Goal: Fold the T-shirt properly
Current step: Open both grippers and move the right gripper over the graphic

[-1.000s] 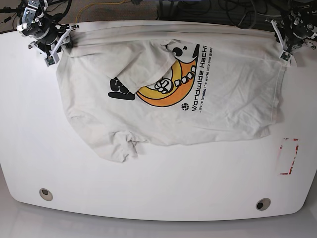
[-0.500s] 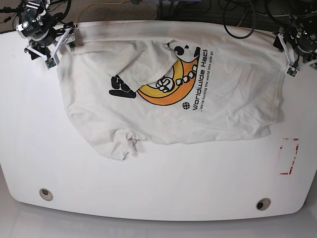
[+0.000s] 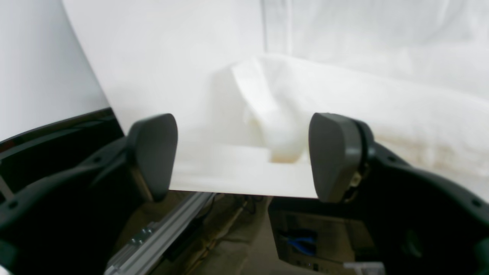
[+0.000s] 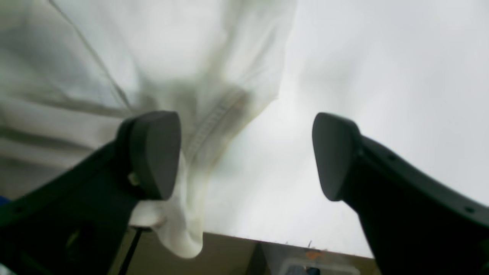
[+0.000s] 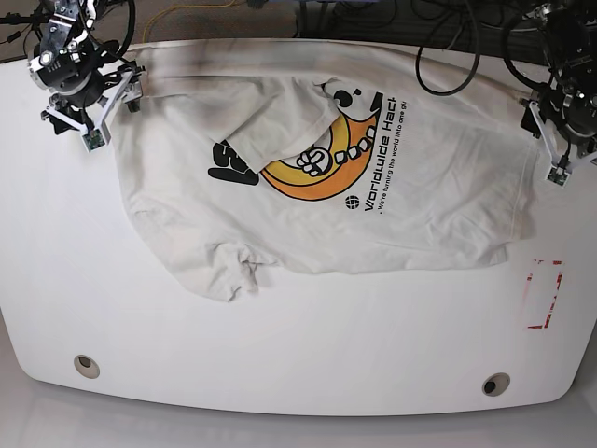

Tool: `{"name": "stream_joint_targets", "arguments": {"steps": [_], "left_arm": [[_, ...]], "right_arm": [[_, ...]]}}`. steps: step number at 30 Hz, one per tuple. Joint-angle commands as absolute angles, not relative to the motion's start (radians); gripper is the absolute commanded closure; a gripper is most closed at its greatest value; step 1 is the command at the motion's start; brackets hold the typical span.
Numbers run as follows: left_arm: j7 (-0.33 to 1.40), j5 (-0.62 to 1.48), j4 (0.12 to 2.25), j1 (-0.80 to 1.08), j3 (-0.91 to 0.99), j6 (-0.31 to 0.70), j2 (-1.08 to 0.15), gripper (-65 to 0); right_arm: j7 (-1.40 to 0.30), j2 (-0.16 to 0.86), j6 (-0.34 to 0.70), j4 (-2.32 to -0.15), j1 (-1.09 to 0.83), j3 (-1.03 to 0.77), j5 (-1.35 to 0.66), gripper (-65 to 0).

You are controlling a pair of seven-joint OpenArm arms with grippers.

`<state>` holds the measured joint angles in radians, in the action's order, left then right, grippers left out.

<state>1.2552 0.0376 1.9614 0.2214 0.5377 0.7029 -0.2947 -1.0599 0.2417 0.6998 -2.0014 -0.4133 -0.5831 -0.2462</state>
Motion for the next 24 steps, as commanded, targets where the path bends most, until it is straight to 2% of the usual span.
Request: {"name": "stream_joint_targets", "arguments": {"steps": [1,6,15,24], "left_arm": [[1.256,0.031,1.982,0.203,0.541,0.698,-0.314,-50.4],[1.257,0.031,1.985,0.197,0.541,0.698,-0.314,-50.4],[1.256,0.030,1.983,0.202,0.549,0.698,-0.340,-50.4],[1.254,0.027,1.983,0.197,0.545,0.698,-0.341,-50.4]], "right_arm": [[-1.044,0.213,0.698,-2.017,-0.364,-0.587,-0.254,-50.3],[-1.047,0.162,0.698,-2.017,-0.302,-0.565,-0.257,-50.3],[-1.047,0.094,0.698,-2.017,-0.257,-0.357,-0.252,-50.3],[-1.047,0.030,0.698,-1.972,-0.225,-0.246,-0.246,-50.3]]}}
